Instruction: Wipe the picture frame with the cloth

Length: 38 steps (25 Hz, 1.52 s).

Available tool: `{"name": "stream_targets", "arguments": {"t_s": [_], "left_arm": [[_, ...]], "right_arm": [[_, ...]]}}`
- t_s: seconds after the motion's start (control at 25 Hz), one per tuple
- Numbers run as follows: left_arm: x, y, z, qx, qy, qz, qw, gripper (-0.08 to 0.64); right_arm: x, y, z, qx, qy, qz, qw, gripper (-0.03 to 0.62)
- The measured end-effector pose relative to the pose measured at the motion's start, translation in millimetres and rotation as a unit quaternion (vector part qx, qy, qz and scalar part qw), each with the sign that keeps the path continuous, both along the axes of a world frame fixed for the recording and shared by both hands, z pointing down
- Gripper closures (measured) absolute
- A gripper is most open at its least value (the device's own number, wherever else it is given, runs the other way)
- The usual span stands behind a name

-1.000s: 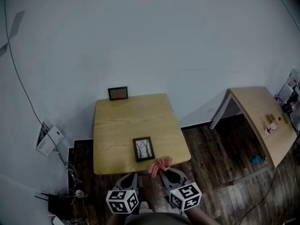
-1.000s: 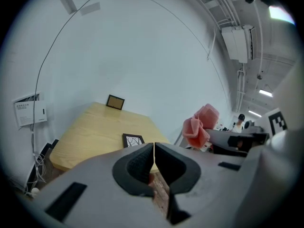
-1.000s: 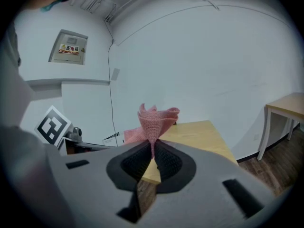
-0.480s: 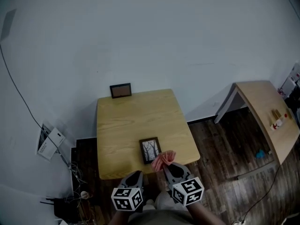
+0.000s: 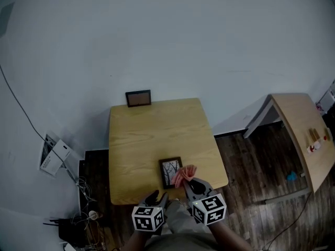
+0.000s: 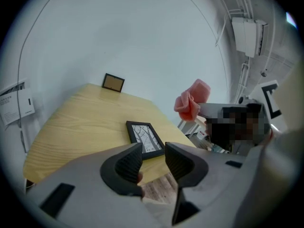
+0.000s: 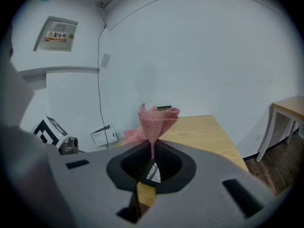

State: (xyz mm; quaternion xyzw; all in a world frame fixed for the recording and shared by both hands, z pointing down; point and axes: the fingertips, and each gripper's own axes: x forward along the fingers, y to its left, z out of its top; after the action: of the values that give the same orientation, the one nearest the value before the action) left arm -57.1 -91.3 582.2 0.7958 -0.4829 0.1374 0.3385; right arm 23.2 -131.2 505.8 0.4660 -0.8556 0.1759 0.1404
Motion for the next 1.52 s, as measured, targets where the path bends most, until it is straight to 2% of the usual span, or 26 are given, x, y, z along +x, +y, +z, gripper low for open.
{"name": "stream_targets", "arguments": {"t_s": [0.56, 0.76, 1.04, 1.52], "left_arm": [[16.2, -47.3, 67.5, -0.094, -0.022, 0.009, 0.9953, 0.428], [12.2, -56.2, 77.3, -0.102, -0.037, 0.001, 0.9941, 0.463], [12.2, -60.7, 85.0, -0.117, -0.048, 0.006, 0.9919, 0.463], [12.5, -62.2, 87.2, -0.128, -0.054, 0.010, 0.9903, 0.469]], "right_arm": [[-25.1, -65.0, 69.0, -0.066, 0.048, -0.076, 0.994, 0.578], [-35.8, -76.2, 95.8, -0.090, 0.066, -0.107, 0.988, 0.578], [-48.4, -87.1, 124.9, -0.109, 0.092, -0.138, 0.980, 0.578], [-65.0, -97.9, 152.6, -0.133, 0.194, -0.184, 0.954, 0.578]]}}
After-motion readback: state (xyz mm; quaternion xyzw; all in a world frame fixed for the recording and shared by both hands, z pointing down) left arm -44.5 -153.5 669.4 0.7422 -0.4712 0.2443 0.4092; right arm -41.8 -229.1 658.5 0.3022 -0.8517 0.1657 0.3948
